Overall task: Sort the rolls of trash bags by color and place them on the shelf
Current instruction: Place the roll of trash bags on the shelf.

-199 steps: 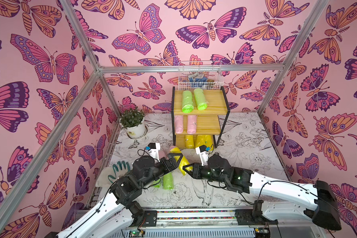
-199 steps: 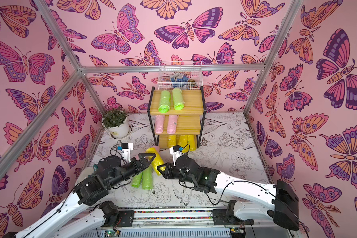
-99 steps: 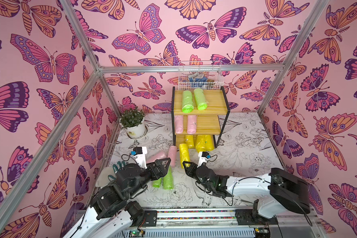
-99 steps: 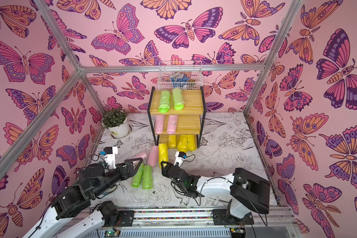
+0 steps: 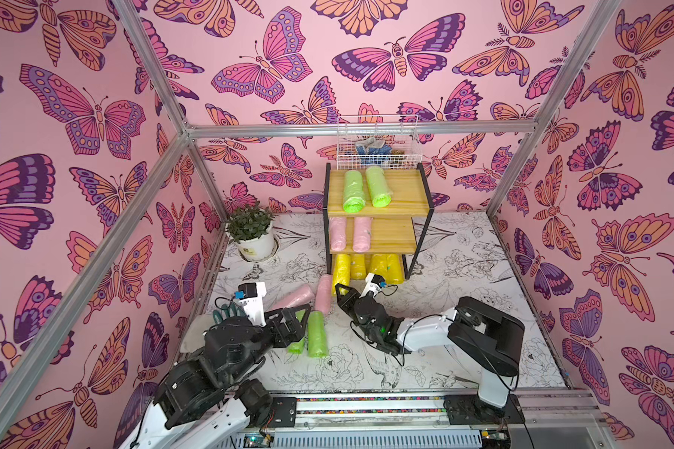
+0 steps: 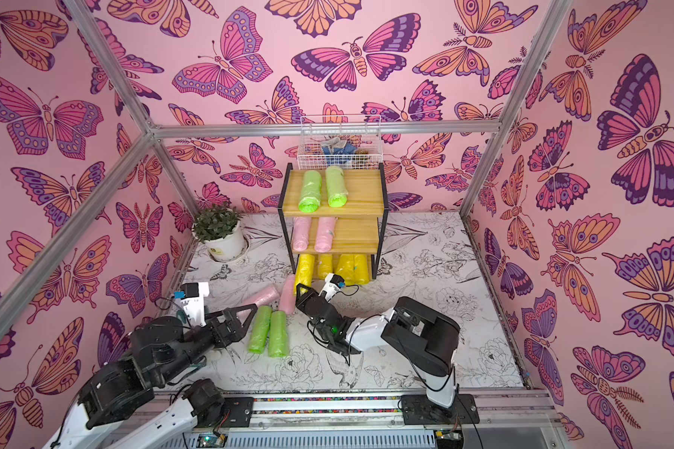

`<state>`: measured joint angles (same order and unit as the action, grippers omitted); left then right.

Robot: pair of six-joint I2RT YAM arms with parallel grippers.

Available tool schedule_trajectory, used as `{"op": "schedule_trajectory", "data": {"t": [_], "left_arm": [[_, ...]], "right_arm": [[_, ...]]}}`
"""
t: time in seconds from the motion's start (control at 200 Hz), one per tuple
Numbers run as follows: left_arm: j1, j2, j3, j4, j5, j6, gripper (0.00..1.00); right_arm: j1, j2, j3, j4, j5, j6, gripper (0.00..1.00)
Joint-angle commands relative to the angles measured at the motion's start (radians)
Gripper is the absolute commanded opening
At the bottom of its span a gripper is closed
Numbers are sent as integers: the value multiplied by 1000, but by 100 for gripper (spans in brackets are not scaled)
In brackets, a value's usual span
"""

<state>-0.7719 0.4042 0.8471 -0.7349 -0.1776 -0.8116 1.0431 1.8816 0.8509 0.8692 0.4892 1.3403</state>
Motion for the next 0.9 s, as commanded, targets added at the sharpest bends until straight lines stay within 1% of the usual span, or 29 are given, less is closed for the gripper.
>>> {"op": "schedule_trajectory", "data": {"t": [0.0,0.27,0.521,0.761,0.896], "left_arm": [[0,-16,19,-45,-23,48,100],[-1,-22,39,-73,-43,79,100],[0,-13,40,-73,-49,87,100],[0,-4,46,-74,-54,102,100],[0,4,43,-74,-53,99,100]], "right_arm": [[-63,23,72,30,0,16,0],[-117,86,146,23,-51,11,0],[-130,151,221,17,-91,16,0],[-146,194,256,16,-107,30,0],[-173,222,288,6,-160,34,0]]}}
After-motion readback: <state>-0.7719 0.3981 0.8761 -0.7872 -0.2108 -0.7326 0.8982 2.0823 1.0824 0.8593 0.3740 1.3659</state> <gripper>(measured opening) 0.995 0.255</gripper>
